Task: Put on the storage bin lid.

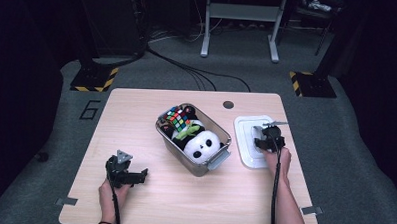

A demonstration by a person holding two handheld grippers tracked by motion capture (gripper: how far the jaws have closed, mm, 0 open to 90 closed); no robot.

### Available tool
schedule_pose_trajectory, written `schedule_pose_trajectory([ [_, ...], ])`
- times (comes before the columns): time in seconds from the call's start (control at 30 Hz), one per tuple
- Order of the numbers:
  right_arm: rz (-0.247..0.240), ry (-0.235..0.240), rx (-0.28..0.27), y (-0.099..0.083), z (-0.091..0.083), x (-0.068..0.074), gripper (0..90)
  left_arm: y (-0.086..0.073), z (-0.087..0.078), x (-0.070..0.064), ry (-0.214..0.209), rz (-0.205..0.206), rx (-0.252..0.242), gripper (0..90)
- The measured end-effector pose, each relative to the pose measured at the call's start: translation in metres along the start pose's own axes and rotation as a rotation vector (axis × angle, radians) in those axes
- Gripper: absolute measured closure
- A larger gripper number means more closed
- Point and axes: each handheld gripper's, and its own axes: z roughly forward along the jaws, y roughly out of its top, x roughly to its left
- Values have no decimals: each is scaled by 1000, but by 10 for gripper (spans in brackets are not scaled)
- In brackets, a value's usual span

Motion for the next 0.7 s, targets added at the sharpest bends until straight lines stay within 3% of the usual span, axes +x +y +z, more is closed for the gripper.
schedule_pose_trajectory([
  [0.1,24,-11,-6,-1,-2,-1,644,0,0,-1,3,-6,-1,0],
  [0.23,-4,-13,-20,0,-5,-1,665,0,1,-1,3,-7,-2,0],
  [0.7,2,40,-78,2,-38,-6,666,1,1,0,4,0,0,1],
])
